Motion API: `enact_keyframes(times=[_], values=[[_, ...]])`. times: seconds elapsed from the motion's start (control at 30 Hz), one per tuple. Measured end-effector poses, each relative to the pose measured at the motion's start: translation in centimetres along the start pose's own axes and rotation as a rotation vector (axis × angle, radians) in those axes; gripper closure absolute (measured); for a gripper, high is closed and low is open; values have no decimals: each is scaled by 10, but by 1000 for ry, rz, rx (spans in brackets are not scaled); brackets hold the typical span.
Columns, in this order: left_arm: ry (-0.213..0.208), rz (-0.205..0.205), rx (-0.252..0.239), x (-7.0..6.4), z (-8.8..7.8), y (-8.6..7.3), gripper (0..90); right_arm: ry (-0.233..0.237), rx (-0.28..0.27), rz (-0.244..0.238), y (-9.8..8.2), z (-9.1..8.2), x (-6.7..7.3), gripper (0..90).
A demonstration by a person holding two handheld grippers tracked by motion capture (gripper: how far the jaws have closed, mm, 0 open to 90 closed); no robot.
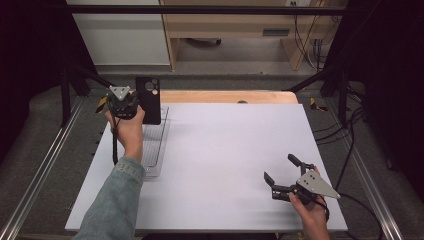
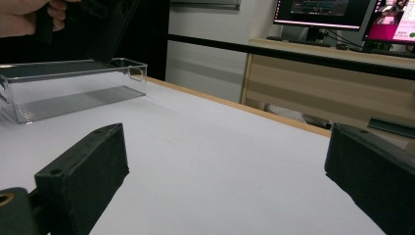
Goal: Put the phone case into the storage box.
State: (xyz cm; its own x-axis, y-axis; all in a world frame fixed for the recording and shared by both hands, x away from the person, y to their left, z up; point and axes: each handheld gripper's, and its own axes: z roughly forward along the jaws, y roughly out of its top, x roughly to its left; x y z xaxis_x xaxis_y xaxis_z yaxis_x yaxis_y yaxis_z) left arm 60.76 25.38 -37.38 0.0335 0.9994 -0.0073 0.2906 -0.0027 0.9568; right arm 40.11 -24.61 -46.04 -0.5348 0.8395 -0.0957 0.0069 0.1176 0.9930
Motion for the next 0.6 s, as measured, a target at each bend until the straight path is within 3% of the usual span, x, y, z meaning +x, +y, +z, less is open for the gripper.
enact_keyframes(times=[0.6], values=[[26, 5, 40, -2, 19, -11, 885, 1, -2, 4, 0, 0, -1, 27]])
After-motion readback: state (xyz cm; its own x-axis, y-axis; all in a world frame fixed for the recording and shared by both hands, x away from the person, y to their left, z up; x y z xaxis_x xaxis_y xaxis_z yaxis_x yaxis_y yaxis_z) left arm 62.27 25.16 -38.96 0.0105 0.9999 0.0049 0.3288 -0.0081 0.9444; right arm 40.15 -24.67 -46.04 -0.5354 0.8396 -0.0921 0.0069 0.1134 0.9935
